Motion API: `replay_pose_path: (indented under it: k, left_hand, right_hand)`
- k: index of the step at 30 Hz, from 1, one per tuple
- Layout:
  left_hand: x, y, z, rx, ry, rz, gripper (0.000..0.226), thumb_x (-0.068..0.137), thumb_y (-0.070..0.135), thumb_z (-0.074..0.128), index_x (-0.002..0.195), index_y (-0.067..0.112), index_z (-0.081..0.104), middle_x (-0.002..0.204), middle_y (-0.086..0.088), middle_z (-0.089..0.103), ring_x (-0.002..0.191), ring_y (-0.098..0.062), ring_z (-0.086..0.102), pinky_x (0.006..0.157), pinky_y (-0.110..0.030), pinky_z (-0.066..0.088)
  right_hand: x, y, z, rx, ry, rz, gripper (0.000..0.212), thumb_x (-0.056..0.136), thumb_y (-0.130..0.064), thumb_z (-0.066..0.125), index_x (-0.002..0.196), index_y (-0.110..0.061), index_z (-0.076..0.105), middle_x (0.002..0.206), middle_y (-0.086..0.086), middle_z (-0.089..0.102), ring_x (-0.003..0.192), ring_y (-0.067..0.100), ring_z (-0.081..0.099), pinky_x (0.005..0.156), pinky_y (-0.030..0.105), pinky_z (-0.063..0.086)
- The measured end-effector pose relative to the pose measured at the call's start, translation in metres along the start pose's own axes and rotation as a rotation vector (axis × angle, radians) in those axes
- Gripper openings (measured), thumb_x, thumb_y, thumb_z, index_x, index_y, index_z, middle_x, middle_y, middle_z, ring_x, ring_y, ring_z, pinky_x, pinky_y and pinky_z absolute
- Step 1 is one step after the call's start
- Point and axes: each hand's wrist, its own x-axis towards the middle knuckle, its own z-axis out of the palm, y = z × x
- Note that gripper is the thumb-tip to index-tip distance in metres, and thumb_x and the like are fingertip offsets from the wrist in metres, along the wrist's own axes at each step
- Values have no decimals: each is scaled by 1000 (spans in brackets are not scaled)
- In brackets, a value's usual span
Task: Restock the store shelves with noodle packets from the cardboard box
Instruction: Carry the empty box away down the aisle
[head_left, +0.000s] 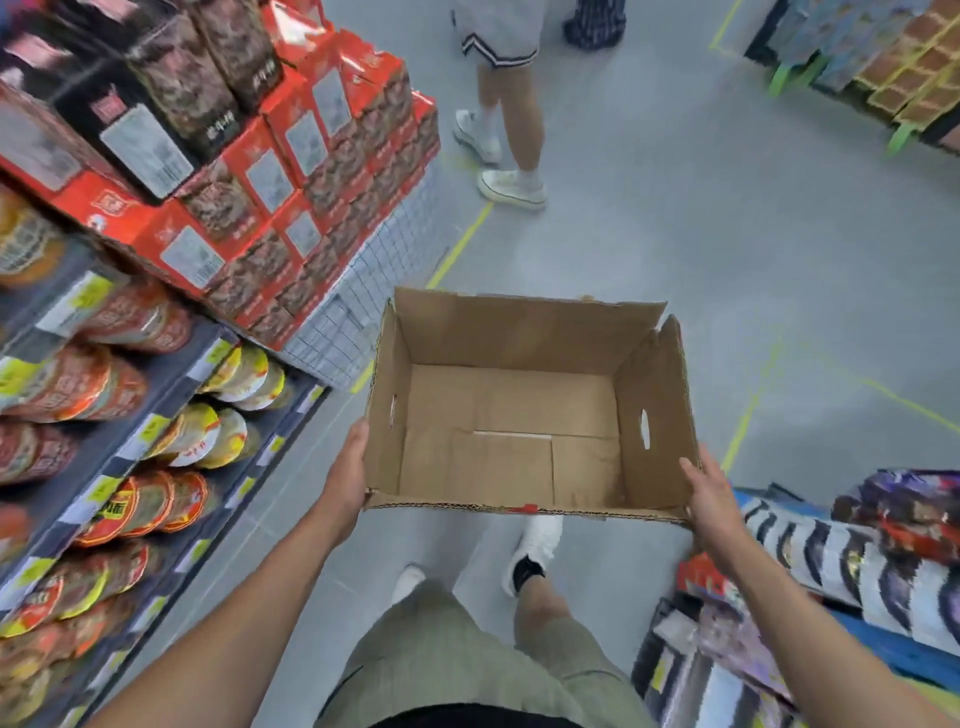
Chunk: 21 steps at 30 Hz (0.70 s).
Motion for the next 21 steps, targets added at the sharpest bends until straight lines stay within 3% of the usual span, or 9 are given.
replay_pose_path:
  k: [2, 4, 7, 11, 15, 21]
  left_hand:
    - [4, -2, 12, -78, 70, -35, 67, 90, 77, 39, 147, 42, 47, 147, 10, 55, 133, -17, 53, 112, -53, 41]
    - [6, 0, 24, -178, 112, -78, 59, 96, 69, 38, 142, 37, 54, 137, 7, 64, 125, -19, 60, 108, -53, 46]
    - [11, 2, 34, -328, 172, -130, 46, 102, 60, 37, 132, 33, 61, 122, 4, 70, 111, -18, 65, 94, -44, 53]
    - [35, 7, 38, -365, 208, -97, 37, 105, 49, 38, 140, 40, 47, 136, 8, 59, 122, -20, 56, 88, -43, 51]
    - [73, 25, 37, -346, 262, -107, 38, 102, 16, 47, 129, 42, 44, 125, 5, 63, 105, -20, 63, 74, -39, 55]
    - [136, 41, 37, -334, 324, -198, 46, 99, 10, 42, 134, 40, 39, 123, 5, 60, 100, -17, 64, 64, -33, 56]
  right_hand:
    - [36, -27, -1, -18, -73, -22, 47, 106, -17, 40, 153, -21, 36, 151, -6, 43, 145, 18, 35, 115, 29, 24]
    - [75, -50, 2, -60, -184, -25, 44, 104, -19, 40, 144, -35, 50, 145, -9, 54, 137, 19, 49, 117, 42, 34]
    - [135, -89, 18, -159, -279, -35, 41, 101, -25, 41, 134, -47, 54, 137, -11, 61, 128, 19, 57, 110, 56, 42]
    - [179, -152, 61, -278, -365, -87, 40, 106, -18, 37, 138, -35, 54, 134, -6, 62, 124, 20, 58, 110, 52, 43]
    - [235, -195, 110, -401, -437, -151, 40, 104, -17, 38, 133, -38, 56, 132, -7, 64, 123, 21, 60, 108, 53, 45]
    - [326, -222, 182, -496, -495, -177, 41, 100, -13, 44, 127, -38, 61, 127, -7, 68, 119, 19, 63, 107, 51, 47]
